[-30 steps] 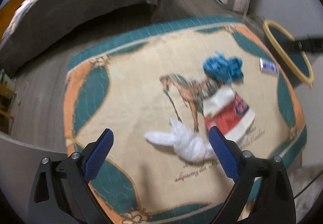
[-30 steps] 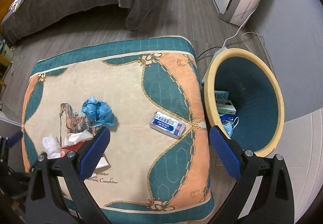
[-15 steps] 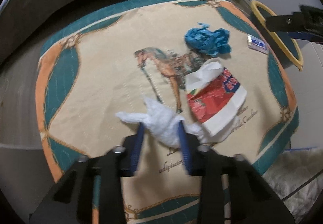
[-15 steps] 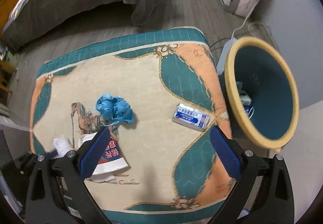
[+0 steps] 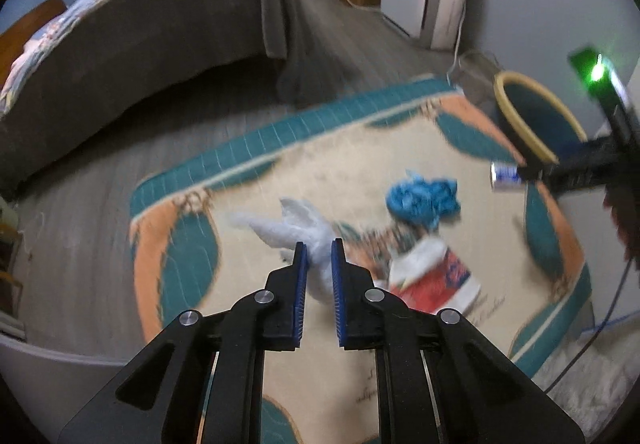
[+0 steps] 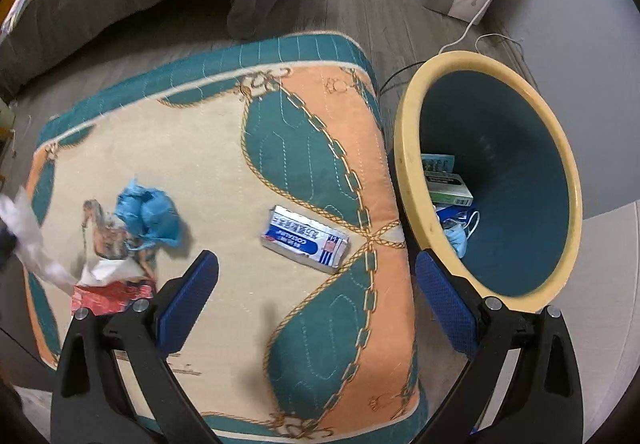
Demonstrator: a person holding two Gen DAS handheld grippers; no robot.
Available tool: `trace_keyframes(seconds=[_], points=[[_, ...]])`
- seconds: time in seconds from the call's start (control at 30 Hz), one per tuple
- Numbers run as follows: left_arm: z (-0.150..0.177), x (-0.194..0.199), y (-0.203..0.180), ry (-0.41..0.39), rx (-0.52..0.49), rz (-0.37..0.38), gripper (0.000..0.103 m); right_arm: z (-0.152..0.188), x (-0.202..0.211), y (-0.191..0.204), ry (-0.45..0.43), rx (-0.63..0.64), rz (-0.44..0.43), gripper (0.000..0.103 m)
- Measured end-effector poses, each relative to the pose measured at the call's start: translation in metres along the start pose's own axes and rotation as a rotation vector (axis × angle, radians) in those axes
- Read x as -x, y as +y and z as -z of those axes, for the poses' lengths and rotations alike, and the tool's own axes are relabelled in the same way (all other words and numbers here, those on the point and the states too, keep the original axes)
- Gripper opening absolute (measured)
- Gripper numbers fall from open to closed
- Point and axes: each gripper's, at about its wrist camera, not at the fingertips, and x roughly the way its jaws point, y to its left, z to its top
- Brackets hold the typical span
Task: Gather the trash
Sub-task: 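Grasp the white tissue with the left gripper while the right gripper grasps the blue-white sachet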
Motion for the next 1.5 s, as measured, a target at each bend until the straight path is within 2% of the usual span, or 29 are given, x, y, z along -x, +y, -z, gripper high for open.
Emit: trace_keyframes(seconds=[0.13,0.3,0.37,0.47,0.53,0.6,0.63,0.7,0.73,0.77,0.83,1.0,1.07,1.27,1.5], points=[[-0.014,0.005,0.006,-0.034,0.007,-0.004,0.013,-0.003,-0.013,0.005,0.028,0.062,0.005,0.095],[-0.018,0.000,0.007,-0.021,0.022,0.021,0.013,-0.003,-0.031,0.015,0.067,0.161,0.027,0.079],[-0.020,-0.002,0.006,-0.017,0.021,0.031,0.013,-0.004,-0.035,0.019,0.071,0.186,0.029,0.077],[-0.021,-0.002,0.004,-0.014,0.014,0.032,0.013,-0.004,-0.041,0.025,0.086,0.211,0.029,0.062],[-0.020,-0.005,0.006,-0.008,0.017,0.030,0.013,-0.003,-0.045,0.027,0.094,0.214,0.015,0.057],[-0.017,-0.012,0.010,0.020,0.030,0.020,0.013,-0.001,-0.047,0.030,0.103,0.227,0.008,0.039],[-0.014,-0.017,0.013,0.039,0.044,0.009,0.013,-0.003,-0.049,0.028,0.104,0.230,-0.009,0.034],[-0.008,-0.028,0.020,0.083,0.082,0.001,0.020,-0.004,-0.048,0.029,0.099,0.222,-0.019,0.020],[-0.006,-0.034,0.023,0.101,0.095,-0.001,0.023,-0.005,-0.046,0.029,0.097,0.217,-0.022,0.017],[-0.003,-0.039,0.025,0.115,0.103,-0.011,0.033,-0.005,-0.045,0.030,0.096,0.206,-0.032,0.014],[0.002,-0.048,0.029,0.132,0.115,-0.031,0.043,-0.006,-0.043,0.030,0.090,0.190,-0.052,0.008],[0.009,-0.067,0.033,0.182,0.151,-0.038,0.063,-0.009,-0.031,0.037,0.061,0.173,-0.090,0.006],[0.013,-0.074,0.033,0.199,0.148,-0.056,0.064,-0.008,-0.029,0.039,0.055,0.171,-0.100,0.003],[0.022,-0.094,0.035,0.234,0.143,-0.071,0.064,-0.011,-0.024,0.038,0.037,0.155,-0.126,0.003],[0.022,-0.100,0.029,0.236,0.107,-0.075,0.045,-0.016,-0.024,0.034,0.038,0.150,-0.130,0.003]])
